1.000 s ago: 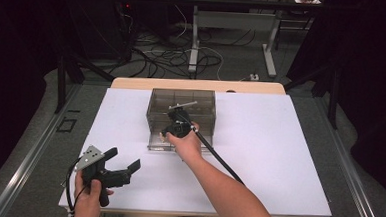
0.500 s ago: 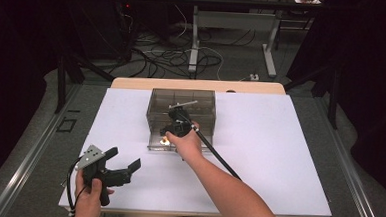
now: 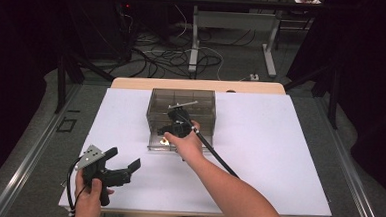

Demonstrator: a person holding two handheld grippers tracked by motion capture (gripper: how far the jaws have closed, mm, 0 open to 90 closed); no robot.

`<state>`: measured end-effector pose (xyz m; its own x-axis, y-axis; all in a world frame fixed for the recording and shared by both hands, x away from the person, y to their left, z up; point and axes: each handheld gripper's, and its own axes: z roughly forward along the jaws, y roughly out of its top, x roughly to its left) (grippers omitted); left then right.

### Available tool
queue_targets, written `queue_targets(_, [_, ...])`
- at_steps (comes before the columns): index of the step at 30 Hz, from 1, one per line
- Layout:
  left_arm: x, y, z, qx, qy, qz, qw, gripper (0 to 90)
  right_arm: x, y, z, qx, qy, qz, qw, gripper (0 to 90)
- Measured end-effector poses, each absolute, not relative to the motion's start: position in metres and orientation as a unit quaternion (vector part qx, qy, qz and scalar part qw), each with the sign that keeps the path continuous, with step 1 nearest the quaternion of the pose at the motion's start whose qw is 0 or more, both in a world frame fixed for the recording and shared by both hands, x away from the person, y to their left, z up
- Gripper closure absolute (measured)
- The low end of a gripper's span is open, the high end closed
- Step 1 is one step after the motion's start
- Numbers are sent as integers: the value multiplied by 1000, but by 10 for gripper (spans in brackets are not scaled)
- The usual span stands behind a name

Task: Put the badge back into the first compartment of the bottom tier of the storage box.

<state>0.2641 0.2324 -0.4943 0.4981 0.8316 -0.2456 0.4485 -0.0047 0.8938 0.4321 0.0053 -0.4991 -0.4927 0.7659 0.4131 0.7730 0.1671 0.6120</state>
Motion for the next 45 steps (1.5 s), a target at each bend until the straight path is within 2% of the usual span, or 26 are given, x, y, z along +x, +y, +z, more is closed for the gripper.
queue_targets(11, [264,233,-494,684,466,181,531,19,422,4,-490,-486,-767,-419,-21,476])
queue_targets(14, [264,232,-494,685,465,181,531,19,420,2,-487,-478,-768,-423,-41,449])
queue_targets(36, [265,230,-494,685,465,180,531,19,396,-29,-476,-458,-769,-439,-83,237])
queue_targets(39, [265,230,-494,686,464,179,531,19,391,-34,-474,-452,-769,-442,-90,166])
queue_targets(45, [266,229,-494,688,463,178,530,19,381,-44,-470,-438,-777,-443,-94,151])
